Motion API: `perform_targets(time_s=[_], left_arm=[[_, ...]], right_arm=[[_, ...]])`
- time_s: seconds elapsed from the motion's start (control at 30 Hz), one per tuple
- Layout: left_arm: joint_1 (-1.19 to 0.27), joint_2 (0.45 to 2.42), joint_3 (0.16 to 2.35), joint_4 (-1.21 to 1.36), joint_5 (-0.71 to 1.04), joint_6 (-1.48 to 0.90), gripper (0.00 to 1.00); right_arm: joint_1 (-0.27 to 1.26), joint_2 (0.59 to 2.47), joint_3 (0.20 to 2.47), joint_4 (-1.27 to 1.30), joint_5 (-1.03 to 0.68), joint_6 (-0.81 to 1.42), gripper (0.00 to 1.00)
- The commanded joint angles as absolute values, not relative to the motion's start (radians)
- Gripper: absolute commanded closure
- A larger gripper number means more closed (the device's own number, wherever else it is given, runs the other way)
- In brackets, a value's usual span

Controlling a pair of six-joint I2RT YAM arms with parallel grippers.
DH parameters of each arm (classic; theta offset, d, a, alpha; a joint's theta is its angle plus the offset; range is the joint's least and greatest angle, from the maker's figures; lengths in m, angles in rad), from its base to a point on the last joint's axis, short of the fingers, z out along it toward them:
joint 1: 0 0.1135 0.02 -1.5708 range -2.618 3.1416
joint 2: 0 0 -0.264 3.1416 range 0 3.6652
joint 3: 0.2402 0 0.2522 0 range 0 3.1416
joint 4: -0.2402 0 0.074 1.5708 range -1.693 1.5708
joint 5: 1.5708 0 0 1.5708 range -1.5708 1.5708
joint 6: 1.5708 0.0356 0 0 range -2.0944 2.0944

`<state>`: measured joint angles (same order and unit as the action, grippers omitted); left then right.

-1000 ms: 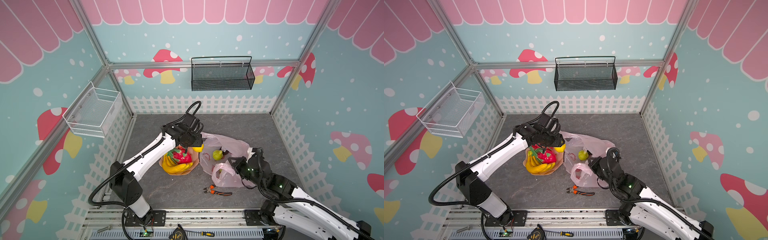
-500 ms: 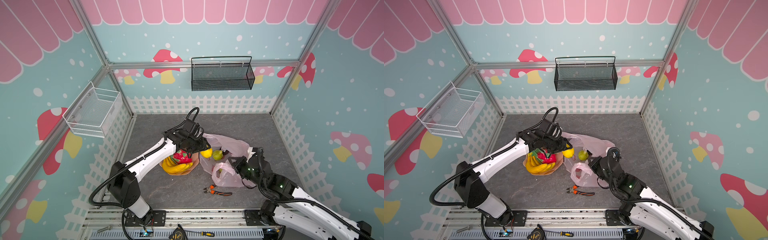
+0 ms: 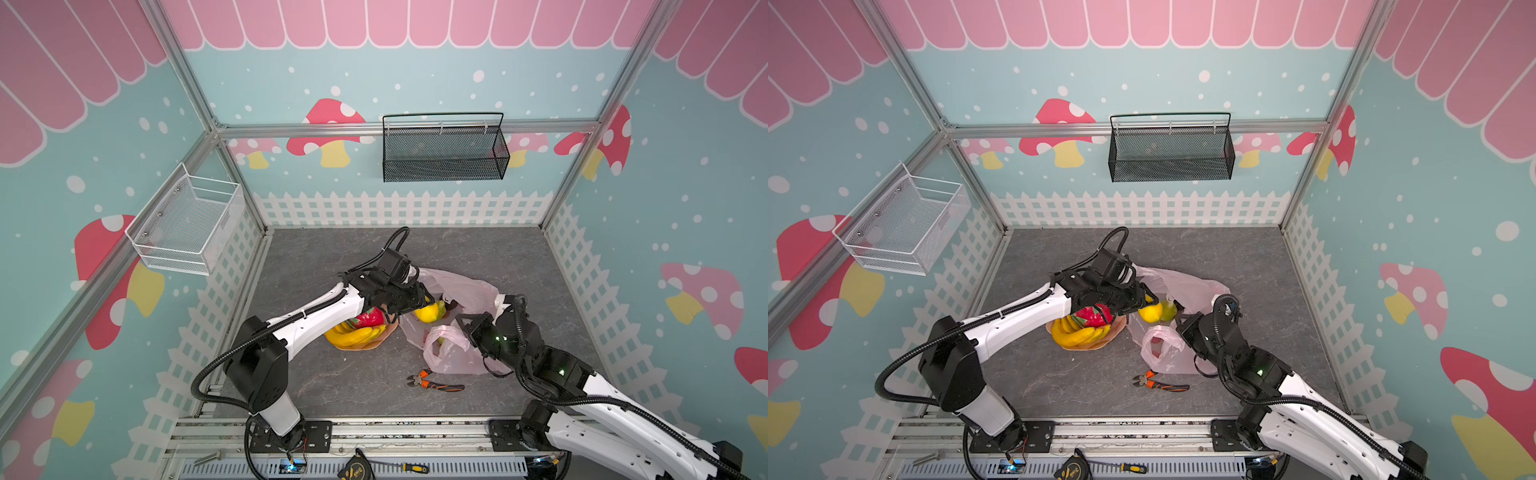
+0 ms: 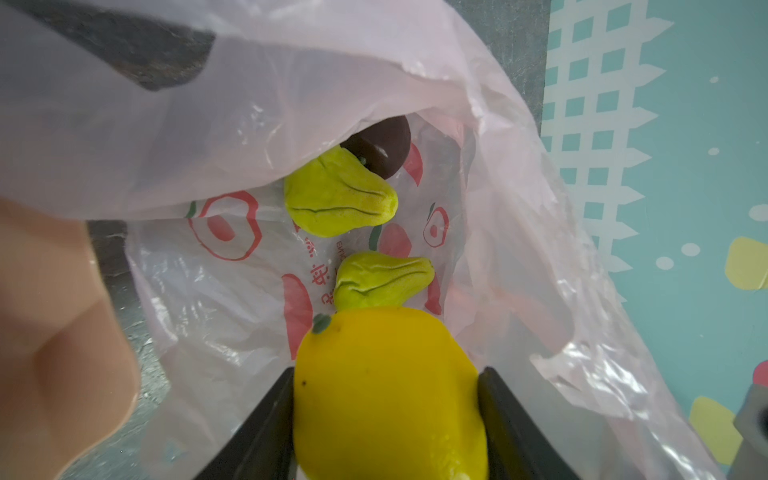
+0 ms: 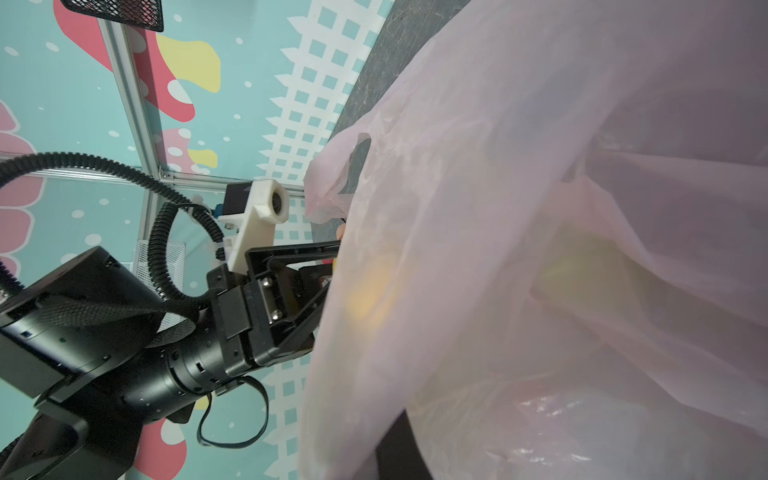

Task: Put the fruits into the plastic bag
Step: 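Carry the yellow mango down into the pink bag opening with the left gripper, then open the left gripper to drop the mango into the bag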

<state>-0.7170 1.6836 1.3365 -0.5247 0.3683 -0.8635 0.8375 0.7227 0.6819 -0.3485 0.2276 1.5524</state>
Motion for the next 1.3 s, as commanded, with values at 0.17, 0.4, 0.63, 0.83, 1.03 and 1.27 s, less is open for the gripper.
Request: perform_targets(time_s=[0.17, 0.4, 0.63, 0.83, 1.03, 1.27], left_arm=[[-0.786, 1.809, 1.355, -0.358, 0.402, -0.975, 0.53], [-0.838, 1.901, 1.406, -0.318, 0.369, -1.032, 0.51], [-0.87, 1.945, 1.43, -0.318, 0.319, -1.059, 0.45], [-0.877, 1.953, 1.431, -0.319, 0.307, -1.065, 0.34], [-0.877, 1.935, 1.434, -0.338, 0.301, -1.061, 0.14], [-0.877, 1.898, 1.496, -0.459, 0.273, -0.979, 0.08]], right_arm=[[0.835, 0.728, 0.701, -0.335, 0.232, 1.566, 1.0], [0.834, 0.729, 0.693, -0.324, 0.231, 1.569, 1.0], [0.834, 0.734, 0.676, -0.292, 0.225, 1.57, 1.0], [0.834, 0.732, 0.666, -0.283, 0.227, 1.574, 1.0], [0.834, 0.729, 0.66, -0.282, 0.226, 1.575, 1.0], [0.834, 0.719, 0.654, -0.283, 0.226, 1.575, 1.0]])
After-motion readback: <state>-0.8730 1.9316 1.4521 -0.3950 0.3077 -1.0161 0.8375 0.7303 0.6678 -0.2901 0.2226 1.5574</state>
